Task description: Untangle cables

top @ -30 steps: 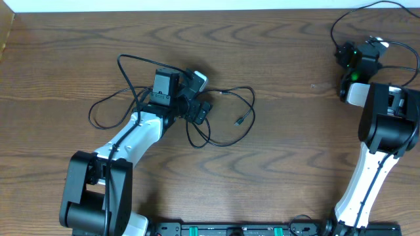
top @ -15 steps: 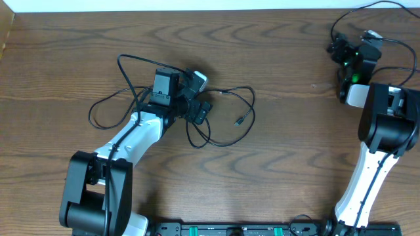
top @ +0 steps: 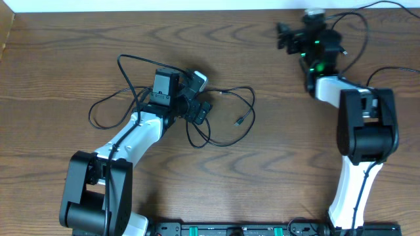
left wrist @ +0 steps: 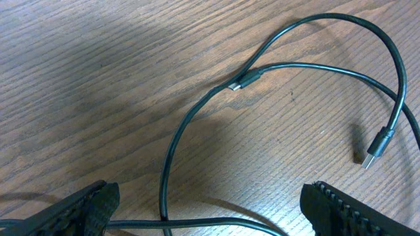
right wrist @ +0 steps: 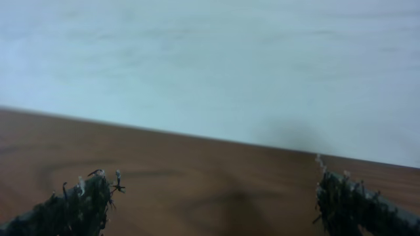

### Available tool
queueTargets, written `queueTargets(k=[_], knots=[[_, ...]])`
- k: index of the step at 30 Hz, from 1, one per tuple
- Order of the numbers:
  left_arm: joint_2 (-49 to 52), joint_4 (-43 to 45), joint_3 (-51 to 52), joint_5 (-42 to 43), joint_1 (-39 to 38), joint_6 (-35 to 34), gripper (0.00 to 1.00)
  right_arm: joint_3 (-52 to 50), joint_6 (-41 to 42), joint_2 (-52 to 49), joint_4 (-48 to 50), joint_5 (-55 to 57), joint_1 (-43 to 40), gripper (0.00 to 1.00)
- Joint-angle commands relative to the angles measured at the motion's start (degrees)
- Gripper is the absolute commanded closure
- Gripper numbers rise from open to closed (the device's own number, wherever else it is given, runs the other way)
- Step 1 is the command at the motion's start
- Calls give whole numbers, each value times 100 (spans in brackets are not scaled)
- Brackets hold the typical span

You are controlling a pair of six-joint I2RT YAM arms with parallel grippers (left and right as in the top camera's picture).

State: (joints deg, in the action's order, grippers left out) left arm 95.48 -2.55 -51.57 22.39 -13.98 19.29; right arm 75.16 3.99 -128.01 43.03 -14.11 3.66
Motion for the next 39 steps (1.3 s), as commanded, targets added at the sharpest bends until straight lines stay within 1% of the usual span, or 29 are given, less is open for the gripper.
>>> queueTargets(k=[1,6,10,14,19,24,29,33,34,36,37,39], knots=[[0,2,9,55,24,-7,7,-24,-210,50,-168,-37,203,1],[0,2,9,55,26,-7,7,-24,-205,52,-374,-656,498,1],[0,2,9,55,24,-7,7,-24,199,68,-990,-750,780,1],[0,2,9,55,24,-7,7,-24,275,251,-1878,-741,1049,1],[0,2,9,55,24,-7,7,-24,151,800,-3123,-562,1250,1],[0,4,9,55,26,-7,7,-24,149,1316,-4258,-509,1294,1],[0,-50,9,59,24,-31,7,-24,107,1585,-5270,-511,1296,1],[0,-127,9,31,28,-404,7,-26,105,1604,-6022,-514,1294,1],[0,-127,9,-120,31,-597,7,-26,37,1602,-6214,-518,1294,1],[0,-138,9,-796,31,-1248,7,-26,-295,1602,-6481,-621,1298,1],[0,-175,9,-1394,31,-1843,7,-26,-431,1604,-6620,-645,1307,1],[0,-262,9,-2269,31,-2763,7,-26,-494,1604,-6771,-643,1311,1]])
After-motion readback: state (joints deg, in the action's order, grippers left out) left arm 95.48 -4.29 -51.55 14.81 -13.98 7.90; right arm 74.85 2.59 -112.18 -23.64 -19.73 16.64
